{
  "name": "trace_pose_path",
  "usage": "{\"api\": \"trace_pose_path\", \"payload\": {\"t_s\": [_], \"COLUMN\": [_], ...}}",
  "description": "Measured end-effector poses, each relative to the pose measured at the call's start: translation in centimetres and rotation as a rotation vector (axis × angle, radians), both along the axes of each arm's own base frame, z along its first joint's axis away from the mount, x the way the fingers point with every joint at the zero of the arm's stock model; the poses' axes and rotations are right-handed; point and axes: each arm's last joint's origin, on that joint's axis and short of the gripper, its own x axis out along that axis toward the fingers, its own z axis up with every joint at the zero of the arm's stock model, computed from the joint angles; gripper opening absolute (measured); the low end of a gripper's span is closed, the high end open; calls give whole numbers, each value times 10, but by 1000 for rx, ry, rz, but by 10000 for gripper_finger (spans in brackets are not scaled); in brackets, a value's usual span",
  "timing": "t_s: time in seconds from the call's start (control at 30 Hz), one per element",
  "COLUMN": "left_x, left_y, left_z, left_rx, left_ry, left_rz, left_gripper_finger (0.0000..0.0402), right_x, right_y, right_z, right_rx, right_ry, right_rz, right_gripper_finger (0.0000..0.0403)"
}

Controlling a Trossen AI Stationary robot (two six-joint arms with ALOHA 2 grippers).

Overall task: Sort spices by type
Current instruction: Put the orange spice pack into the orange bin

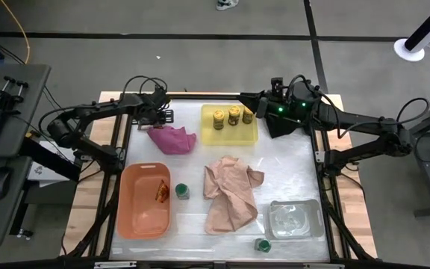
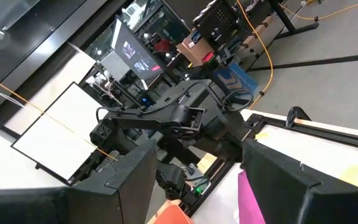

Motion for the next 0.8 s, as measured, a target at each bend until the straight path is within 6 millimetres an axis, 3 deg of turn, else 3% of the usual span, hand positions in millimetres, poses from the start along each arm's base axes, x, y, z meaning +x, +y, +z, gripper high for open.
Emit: {"api": "trace_pose_path", "payload": {"t_s": [0.17,0.43,0.8], "left_x": [5,13,11], "left_y": [8,15,15], "left_z": [-1,-22,-22], "left_rx": [61,-6,26], "left_ry": [-39,-31,17], "left_rz": [-1,-24,-10], "left_gripper_finger": [156,156,156], "right_x": [0,0,0], "right_y": [0,0,0], "right_z": [0,0,0], "right_rx": [1,3,3], "right_ry": [0,-1,-1], "right_rz": [0,0,0], "right_gripper_finger": [232,232,232]}}
